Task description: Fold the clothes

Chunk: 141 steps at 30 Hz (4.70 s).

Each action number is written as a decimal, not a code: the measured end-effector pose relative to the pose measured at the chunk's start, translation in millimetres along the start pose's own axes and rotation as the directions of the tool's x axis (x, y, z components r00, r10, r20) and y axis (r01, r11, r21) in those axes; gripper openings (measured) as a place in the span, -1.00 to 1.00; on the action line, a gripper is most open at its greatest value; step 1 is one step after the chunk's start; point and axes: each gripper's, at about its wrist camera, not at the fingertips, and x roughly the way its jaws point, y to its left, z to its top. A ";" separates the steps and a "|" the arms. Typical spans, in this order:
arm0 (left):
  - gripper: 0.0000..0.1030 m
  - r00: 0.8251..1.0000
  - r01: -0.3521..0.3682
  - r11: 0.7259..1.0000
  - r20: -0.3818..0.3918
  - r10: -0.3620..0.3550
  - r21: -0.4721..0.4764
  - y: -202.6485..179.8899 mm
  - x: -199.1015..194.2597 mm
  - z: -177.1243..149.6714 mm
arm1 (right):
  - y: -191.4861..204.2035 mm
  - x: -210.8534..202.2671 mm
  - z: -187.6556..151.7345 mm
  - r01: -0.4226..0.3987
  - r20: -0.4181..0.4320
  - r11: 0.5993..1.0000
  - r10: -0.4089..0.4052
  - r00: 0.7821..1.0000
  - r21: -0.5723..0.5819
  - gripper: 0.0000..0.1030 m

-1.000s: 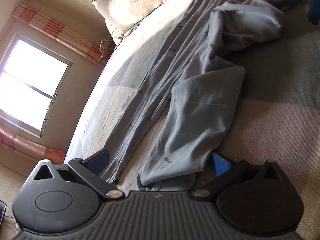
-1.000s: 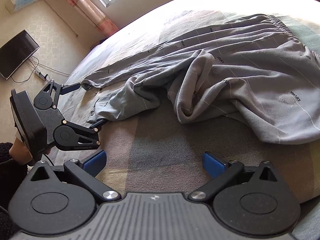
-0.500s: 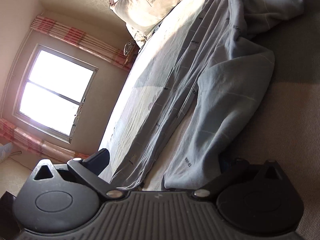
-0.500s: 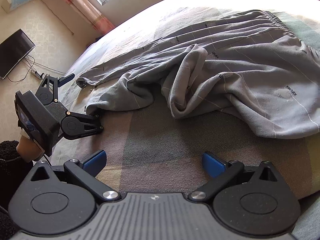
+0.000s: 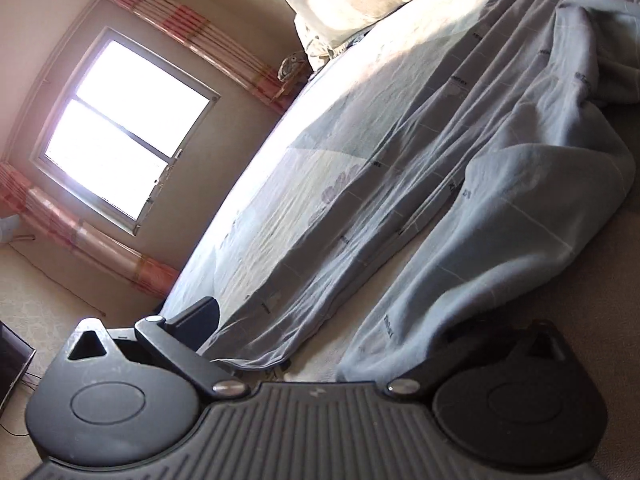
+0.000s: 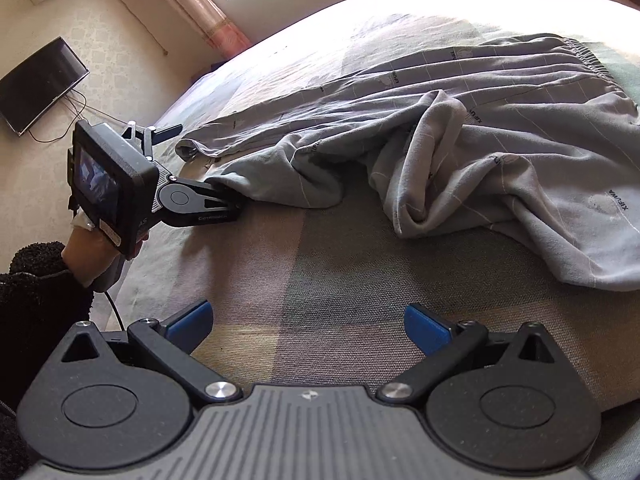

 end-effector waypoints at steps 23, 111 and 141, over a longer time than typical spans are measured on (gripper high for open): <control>1.00 0.990 -0.128 0.976 0.034 0.136 -0.177 78.3 -70.3 -49.4 | 38.3 -1.6 -1.6 0.066 -0.012 0.994 -0.067 0.998 -0.082 1.00; 0.99 0.887 0.011 0.944 -0.433 -0.162 -0.330 113.6 -142.7 -241.4 | -65.8 -62.9 12.7 0.167 0.139 0.919 -0.229 0.963 0.356 1.00; 0.99 0.892 0.092 0.911 -0.373 -0.255 -0.402 128.2 -156.4 -262.6 | -7.0 -35.3 19.3 0.211 0.078 0.957 -0.230 0.970 0.198 1.00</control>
